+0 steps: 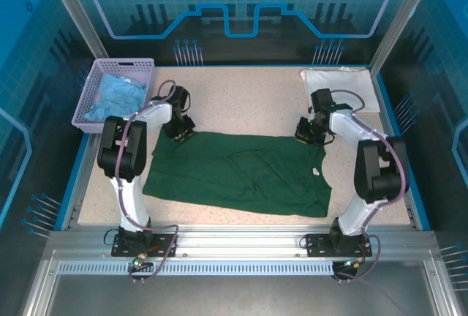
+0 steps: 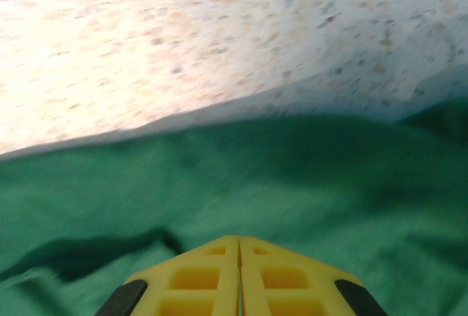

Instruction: Fold and stack the t-shirts

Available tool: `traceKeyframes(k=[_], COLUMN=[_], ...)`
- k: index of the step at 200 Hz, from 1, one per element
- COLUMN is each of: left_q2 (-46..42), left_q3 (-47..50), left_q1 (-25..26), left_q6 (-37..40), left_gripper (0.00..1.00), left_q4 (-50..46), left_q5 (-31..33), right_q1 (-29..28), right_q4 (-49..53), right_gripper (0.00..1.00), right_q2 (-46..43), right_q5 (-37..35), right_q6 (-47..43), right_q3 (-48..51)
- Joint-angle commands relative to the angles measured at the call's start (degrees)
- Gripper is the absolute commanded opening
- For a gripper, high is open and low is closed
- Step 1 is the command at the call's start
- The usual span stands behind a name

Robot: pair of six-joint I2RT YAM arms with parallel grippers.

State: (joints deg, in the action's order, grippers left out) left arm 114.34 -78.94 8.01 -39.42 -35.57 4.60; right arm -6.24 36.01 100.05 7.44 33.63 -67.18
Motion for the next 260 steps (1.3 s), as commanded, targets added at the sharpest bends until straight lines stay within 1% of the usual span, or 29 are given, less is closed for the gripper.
traceKeyframes(k=[1,12,44,54,59,67,71,79,82,85,92,113,133,152,163,178,186,195,215,226,240,260], left_q2=[2.01,2.49,3.54,3.65,3.76,3.86,3.87,3.87,3.87,3.87,3.72,3.31,0.92,-3.12,-4.86,-6.62,-7.12,-7.2,-5.05,-2.96,0.3,4.06], left_q3=[-1.79,-2.33,-3.64,-3.57,-3.74,-4.15,-4.33,-4.67,-4.76,-4.88,-5.23,-6.96,-8.82,-9.95,-11.05,-11.38,-10.87,-10.3,-10.05,-10.53,-12.12,-13.86], left_q1=[-0.68,-1.21,-3.2,-3.72,-3.93,-4.21,-4.31,-4.54,-4.58,-4.66,-4.89,-5.13,-4.25,-1.31,0.86,4.49,6.62,9.29,14.6,17.52,19.62,20.58], left_q6=[2.07,2.23,1.13,1.17,1.16,1.12,1.13,1.27,1.22,1.11,1.08,1.33,2.15,4.1,4.86,5.85,5.8,5.44,2.81,1.62,0.28,-0.7], left_gripper=[0.27,0.28,0.28,0.28,0.28,0.28,0.28,0.28,0.28,0.28,0.29,0.29,0.31,0.38,0.43,0.52,0.58,0.62,0.62,0.62,0.6,0.58], left_q4=[-1.27,-1.5,-2.58,-2.31,-2.41,-2.78,-2.85,-2.93,-3.07,-3.16,-3.43,-3.91,-4.08,-3.52,-4.21,-4.04,-2.9,-1.15,2.37,4.82,6.43,7.48], left_q5=[9.88,12.27,17.34,17.67,17.96,18.55,18.73,18.99,19.14,19.4,19.75,18.54,14.62,13.24,11.98,6.91,2.63,-2.37,-13.23,-17.72,-20.66,-21.02], right_q1=[3.75,6.07,9.38,10.35,10.96,11.53,11.84,12.51,12.73,13.18,13.74,14.74,13.41,11.43,9.87,7.25,5.83,3.96,0.0,-1.74,-3.13,-3.69], right_q4=[2.36,0.99,0.4,-0.46,-0.91,-1.32,-1.45,-1.63,-1.71,-2.02,-2.93,-6.48,-7.31,-8.29,-8.58,-8.24,-7.91,-7.73,-6.68,-6.61,-5.32,-3.84], right_gripper=[0.12,0.14,0.2,0.22,0.25,0.27,0.3,0.31,0.31,0.34,0.35,0.41,0.48,0.53,0.55,0.56,0.56,0.56,0.56,0.56,0.55,0.54], right_q2=[4.1,5.64,9.55,10.15,10.3,10.31,10.26,10.07,9.88,9.57,9.03,6.06,1.72,-3.0,-5.67,-8.5,-9.65,-10.59,-11.19,-10.38,-8.05,-3.64], right_q5=[-2.35,0.11,0.62,2.01,2.83,3.07,3.04,2.94,2.93,3.07,3.61,6.66,6.01,4.97,4.85,4.51,4.51,4.66,4.54,4.9,5.21,5.78], right_q6=[2.31,3.58,5.56,6.2,6.72,7.26,7.51,8.04,8.3,8.63,9.16,10.15,8.92,7.16,6.06,4.44,3.78,3.15,1.96,1.24,0.59,-0.04], right_q3=[-0.99,-0.51,-2.4,-2.15,-2.09,-1.85,-1.75,-1.6,-1.39,-1.07,-0.37,1.88,2.87,5.06,6.8,9.24,10.38,11.69,12.74,12.26,10.14,6.03])
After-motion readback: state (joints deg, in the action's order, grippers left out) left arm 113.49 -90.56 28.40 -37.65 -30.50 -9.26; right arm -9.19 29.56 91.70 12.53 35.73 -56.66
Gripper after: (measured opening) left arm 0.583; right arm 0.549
